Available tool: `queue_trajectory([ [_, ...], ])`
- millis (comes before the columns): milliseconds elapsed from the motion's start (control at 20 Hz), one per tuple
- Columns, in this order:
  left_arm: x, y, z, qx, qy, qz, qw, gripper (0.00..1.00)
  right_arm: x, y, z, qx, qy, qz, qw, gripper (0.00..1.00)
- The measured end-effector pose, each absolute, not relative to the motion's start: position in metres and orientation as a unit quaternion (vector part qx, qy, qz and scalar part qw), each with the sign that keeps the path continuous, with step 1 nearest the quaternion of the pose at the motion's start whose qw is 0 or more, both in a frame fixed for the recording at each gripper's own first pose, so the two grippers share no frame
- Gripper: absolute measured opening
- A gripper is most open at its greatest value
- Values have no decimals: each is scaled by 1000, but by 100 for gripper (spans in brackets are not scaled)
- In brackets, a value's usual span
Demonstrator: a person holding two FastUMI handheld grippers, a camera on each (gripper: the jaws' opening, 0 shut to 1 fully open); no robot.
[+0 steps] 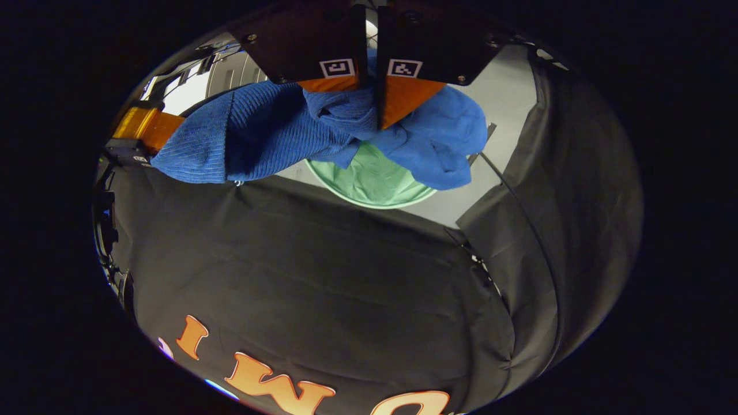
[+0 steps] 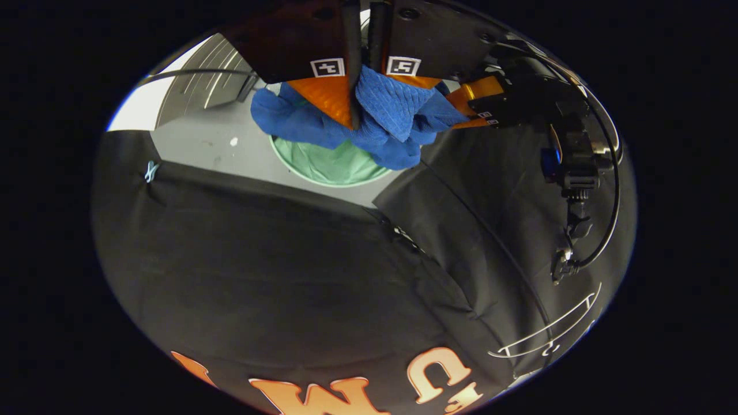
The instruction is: Grasp the clothes on the hanger with both hands and then place them into the laundry hamper below.
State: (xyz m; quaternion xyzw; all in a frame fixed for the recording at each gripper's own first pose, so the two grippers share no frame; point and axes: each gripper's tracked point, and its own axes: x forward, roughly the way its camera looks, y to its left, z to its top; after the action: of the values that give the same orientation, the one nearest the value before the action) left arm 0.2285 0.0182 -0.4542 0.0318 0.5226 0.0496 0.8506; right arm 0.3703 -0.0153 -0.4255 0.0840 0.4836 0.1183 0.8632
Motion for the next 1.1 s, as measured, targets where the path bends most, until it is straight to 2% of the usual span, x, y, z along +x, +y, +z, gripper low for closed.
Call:
queue_trajectory([
  [300,221,23,-450,18,526,52,848,10,364,-21,-432,77,509,93,852,14],
  [400,222,23,-445,19,521,51,852,13,362,-25,-436,69,515,87,850,16],
  [500,225,30,-443,26,516,68,853,41,360,-26,-440,69,517,86,849,29],
  [550,224,31,-443,24,513,76,855,55,359,-27,-441,68,520,83,848,29],
  [600,222,35,-438,22,510,84,856,69,355,-26,-447,73,523,85,845,19],
  [700,218,42,-436,17,506,101,856,96,343,-27,-447,76,533,85,838,70],
  [750,214,43,-434,13,508,104,855,96,345,-29,-452,73,535,80,838,95],
  [800,210,44,-435,11,510,103,854,96,346,-28,-453,71,537,79,837,100],
  [1100,201,44,-419,15,502,96,859,96,341,-26,-454,52,535,90,839,98],
])
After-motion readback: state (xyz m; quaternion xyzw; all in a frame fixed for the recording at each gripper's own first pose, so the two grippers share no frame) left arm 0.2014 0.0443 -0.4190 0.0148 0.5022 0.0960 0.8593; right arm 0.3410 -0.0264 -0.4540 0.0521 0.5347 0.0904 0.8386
